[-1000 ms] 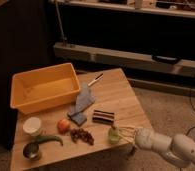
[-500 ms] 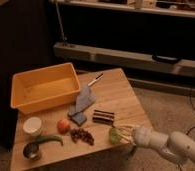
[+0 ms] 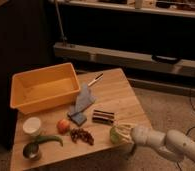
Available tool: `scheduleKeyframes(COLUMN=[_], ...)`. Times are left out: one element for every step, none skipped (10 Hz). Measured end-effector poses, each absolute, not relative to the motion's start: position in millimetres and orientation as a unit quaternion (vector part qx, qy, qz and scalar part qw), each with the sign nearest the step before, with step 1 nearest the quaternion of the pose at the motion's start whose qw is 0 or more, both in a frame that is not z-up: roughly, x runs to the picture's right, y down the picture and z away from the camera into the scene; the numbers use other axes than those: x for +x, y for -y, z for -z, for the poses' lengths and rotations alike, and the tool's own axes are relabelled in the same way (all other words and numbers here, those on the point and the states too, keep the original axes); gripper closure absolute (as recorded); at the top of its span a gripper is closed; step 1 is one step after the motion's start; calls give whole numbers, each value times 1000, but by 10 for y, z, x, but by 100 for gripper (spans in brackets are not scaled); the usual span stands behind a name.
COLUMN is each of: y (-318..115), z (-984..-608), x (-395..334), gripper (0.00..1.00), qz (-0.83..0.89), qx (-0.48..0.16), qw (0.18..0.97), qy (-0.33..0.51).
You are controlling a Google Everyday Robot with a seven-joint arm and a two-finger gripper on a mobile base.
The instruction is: Place fork in plastic cup
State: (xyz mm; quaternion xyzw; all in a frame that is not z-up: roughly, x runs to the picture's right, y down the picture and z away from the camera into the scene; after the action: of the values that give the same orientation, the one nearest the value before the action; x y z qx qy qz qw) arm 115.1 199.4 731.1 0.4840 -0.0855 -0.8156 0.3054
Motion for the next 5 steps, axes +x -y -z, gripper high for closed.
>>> scheduleKeyframes(y=[-1993,-2007,-2010,-2010,-2013], z=[-7353,-7399,-7423,-7427,-7416], x=[1140,1162,1190,1216,1248], gripper=[37,27,21,20,20], qz=[816,816,815,814,811], qx=[481,476,473,473,477], qw=[309,315,320,323,325], qy=[90,93,93,93,92])
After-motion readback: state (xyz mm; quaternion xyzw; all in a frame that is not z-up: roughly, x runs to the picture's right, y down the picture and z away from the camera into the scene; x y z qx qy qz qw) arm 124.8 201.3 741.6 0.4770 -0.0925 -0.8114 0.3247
